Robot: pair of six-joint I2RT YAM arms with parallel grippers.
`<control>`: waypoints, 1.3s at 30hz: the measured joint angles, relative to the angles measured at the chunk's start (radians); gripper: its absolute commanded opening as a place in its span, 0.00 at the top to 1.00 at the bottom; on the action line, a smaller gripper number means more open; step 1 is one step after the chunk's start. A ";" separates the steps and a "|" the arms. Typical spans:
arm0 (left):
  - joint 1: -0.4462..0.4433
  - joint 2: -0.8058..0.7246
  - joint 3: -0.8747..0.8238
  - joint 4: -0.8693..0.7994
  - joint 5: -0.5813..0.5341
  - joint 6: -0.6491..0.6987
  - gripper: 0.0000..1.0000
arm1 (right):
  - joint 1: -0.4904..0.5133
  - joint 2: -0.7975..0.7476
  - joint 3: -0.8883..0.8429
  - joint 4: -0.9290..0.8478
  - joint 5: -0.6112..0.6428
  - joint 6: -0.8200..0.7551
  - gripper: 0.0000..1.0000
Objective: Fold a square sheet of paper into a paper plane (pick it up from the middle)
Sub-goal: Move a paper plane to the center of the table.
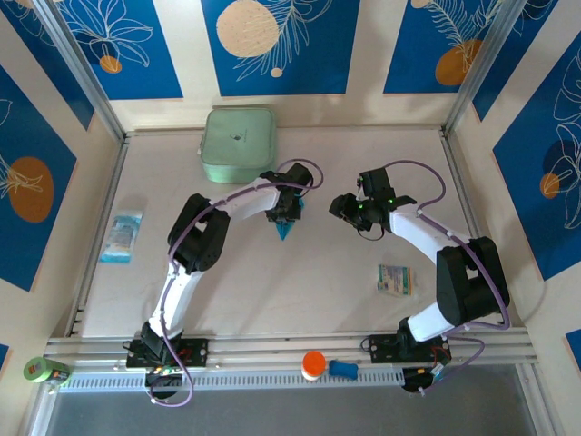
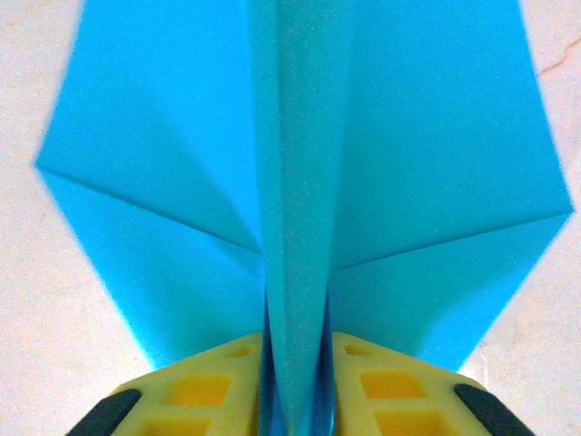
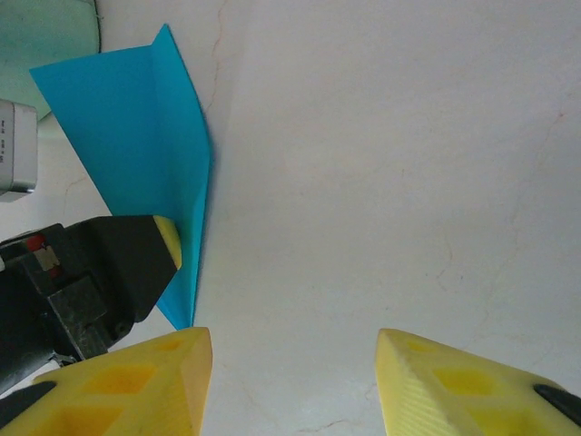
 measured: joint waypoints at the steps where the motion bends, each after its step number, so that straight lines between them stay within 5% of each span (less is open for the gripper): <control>1: 0.000 0.004 0.003 0.000 0.000 -0.004 0.73 | 0.000 0.000 0.000 0.000 0.000 0.000 0.50; 26: 0.006 0.035 0.078 -0.030 0.004 -0.055 0.64 | 0.000 0.000 0.000 -0.002 -0.004 0.000 0.49; 39: 0.006 -0.062 0.078 -0.038 0.002 -0.074 0.56 | 0.000 0.000 0.000 -0.003 -0.002 -0.003 0.40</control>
